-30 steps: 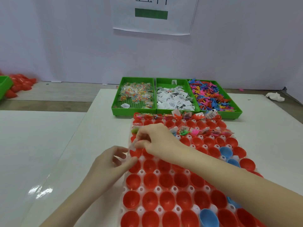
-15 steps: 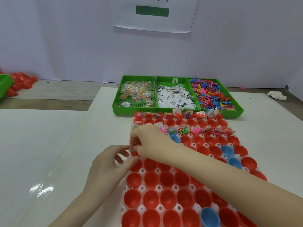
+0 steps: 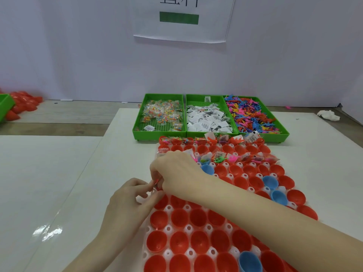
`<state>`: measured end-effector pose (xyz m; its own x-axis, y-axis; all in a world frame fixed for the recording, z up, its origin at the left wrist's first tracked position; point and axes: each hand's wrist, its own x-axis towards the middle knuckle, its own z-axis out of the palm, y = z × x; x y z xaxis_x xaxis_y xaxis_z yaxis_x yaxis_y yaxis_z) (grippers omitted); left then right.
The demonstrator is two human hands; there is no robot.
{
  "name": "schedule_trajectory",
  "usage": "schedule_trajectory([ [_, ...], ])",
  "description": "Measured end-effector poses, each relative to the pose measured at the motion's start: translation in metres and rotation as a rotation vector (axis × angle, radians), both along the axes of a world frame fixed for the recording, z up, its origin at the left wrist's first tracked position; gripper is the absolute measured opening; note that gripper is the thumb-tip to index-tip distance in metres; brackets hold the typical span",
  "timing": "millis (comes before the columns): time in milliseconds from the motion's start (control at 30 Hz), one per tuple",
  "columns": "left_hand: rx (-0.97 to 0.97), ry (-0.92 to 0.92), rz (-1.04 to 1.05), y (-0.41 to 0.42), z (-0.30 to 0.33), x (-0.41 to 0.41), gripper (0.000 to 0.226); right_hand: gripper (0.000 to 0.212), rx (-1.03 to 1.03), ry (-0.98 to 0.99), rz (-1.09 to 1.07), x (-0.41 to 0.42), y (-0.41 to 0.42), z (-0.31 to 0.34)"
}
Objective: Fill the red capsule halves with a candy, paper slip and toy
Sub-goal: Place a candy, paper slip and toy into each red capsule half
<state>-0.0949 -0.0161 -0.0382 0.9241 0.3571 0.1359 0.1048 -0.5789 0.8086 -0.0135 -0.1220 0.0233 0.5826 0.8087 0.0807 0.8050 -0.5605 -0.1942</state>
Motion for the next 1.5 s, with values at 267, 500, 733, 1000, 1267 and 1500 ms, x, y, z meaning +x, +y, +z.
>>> schedule_trajectory([
  [267,0.557,0.042,-0.073,0.008,0.013,0.000,0.041,0.025,-0.051,0.138,0.074,0.011,-0.016,0.015],
  [500,0.490,-0.099,0.049,0.019,0.030,0.012,0.046,0.010,0.339,0.264,-0.113,0.052,-0.066,0.047],
  [733,0.085,-0.198,0.049,0.047,0.043,0.104,0.016,0.031,0.437,0.067,-0.971,0.184,-0.185,0.019],
  [1000,0.316,0.084,-0.178,0.046,0.034,0.196,0.042,0.041,0.006,0.169,-0.885,0.208,-0.203,-0.019],
  [1267,0.568,0.267,-0.072,0.035,0.013,0.226,0.075,0.014,0.141,0.005,-0.867,0.212,-0.209,-0.022],
  [1500,0.363,0.144,-0.030,0.032,0.010,0.231,0.032,0.019,-0.066,0.043,-0.856,0.218,-0.203,-0.020],
])
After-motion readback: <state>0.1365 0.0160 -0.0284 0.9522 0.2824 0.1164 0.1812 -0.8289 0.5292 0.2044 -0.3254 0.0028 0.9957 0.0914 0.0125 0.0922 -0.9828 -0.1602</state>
